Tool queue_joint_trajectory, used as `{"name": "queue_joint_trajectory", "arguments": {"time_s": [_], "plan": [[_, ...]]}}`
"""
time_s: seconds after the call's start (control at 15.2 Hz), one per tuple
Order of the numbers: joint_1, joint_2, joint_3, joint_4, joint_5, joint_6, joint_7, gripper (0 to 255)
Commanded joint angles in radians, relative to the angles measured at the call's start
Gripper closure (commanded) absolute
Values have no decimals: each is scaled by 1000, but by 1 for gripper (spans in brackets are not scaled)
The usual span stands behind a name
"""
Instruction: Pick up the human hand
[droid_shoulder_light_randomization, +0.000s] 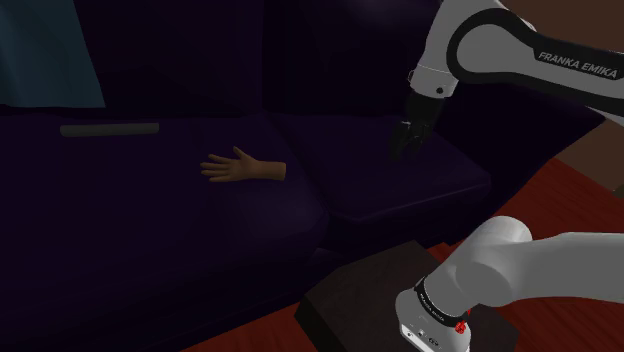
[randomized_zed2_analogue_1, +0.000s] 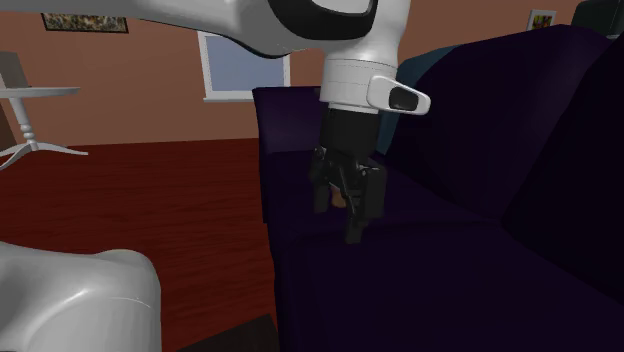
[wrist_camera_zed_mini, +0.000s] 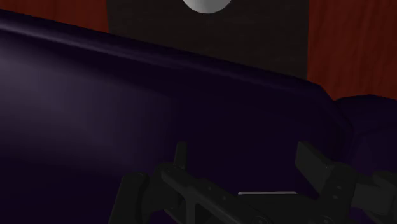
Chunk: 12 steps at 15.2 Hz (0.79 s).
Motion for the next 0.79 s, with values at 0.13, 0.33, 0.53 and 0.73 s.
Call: {"name": "queue_joint_trajectory", "arguments": {"time_s": [0.13,0.33,0.53,0.73], "plan": [[25,52,16,15,9,54,-19,0],[61,130,40,45,21,129,-47,0],[95,208,66,81,30,198,-75,0],[126,285,93,123,35,260,-101,0]]}}
